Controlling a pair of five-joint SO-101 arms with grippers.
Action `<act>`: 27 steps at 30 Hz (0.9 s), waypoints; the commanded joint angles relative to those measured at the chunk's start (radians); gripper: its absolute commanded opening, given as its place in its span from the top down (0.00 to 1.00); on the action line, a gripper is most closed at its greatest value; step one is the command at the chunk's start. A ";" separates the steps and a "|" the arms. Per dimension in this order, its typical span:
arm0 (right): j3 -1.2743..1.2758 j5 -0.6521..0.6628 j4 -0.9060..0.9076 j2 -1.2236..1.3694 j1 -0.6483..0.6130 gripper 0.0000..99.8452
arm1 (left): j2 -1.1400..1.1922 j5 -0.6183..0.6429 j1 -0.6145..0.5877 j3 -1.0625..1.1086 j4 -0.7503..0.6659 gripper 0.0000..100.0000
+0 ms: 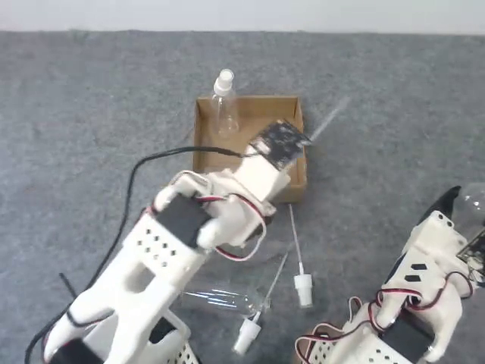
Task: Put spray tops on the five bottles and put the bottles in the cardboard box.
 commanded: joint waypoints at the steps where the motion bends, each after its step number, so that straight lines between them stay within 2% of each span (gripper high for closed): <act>1: 0.014 0.000 -0.038 -0.021 -0.013 0.94 | -0.127 0.012 -0.041 0.027 0.002 0.99; 15: 0.032 0.002 -0.058 -0.021 -0.056 0.94 | -0.336 0.012 -0.302 0.035 0.003 0.99; 27: 0.034 0.002 -0.053 -0.021 -0.058 0.94 | -0.351 0.012 -0.687 0.010 0.008 0.99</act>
